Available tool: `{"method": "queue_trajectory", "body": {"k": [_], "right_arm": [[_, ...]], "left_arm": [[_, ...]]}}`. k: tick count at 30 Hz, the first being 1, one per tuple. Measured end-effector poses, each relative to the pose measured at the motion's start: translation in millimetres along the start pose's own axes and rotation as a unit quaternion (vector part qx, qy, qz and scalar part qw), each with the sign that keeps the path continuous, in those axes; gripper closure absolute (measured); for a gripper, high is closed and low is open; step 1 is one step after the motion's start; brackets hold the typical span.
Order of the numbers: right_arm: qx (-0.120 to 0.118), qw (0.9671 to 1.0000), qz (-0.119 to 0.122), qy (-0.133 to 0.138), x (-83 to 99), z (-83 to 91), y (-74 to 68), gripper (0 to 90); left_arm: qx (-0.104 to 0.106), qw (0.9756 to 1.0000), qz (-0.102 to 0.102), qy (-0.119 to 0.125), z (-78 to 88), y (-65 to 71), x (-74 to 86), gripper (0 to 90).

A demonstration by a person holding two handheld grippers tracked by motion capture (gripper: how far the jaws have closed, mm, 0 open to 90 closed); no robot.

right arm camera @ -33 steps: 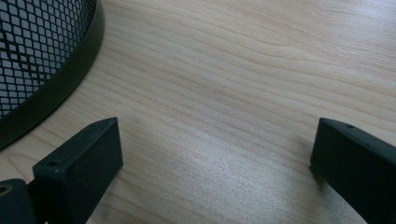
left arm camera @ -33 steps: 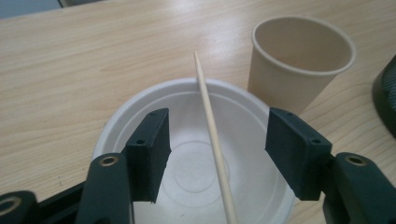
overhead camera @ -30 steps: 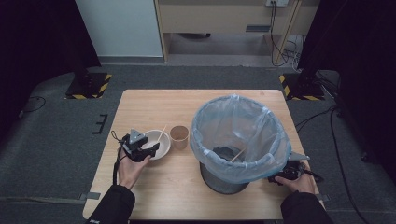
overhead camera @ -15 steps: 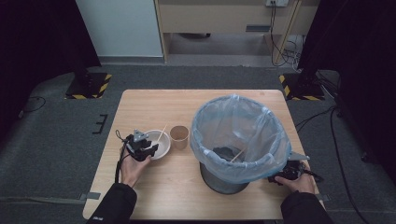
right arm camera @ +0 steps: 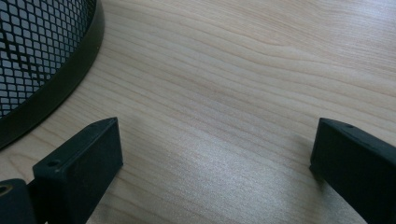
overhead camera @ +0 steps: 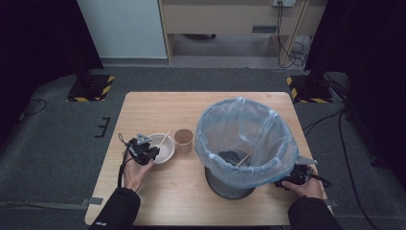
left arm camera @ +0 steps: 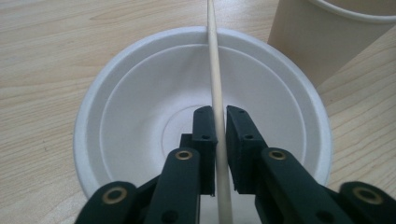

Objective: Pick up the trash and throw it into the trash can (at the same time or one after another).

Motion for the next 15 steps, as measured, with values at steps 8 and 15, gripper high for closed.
{"method": "queue_trajectory", "body": {"k": [8,15], "right_arm": [[0.000,1.0000,0.000,0.000,0.0,0.0,0.0,2.4],[0.000,1.0000,0.000,0.000,0.0,0.0,0.0,2.4]], "left_arm": [[0.001,1.0000,0.003,-0.001,1.3,-0.2,0.0,84.9],[0.001,0.9997,0.011,0.019,10.1,-3.0,-7.4,84.9]]}}
Point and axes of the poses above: each handheld gripper's, and its own axes: z roughly backward along the jaws, x roughly out of its underside, y roughly to its right, the point moved 9 cm from there along -z, roughly forward along the jaws, and after that the axes turned 2 degrees about -x, right-handed, at the moved point
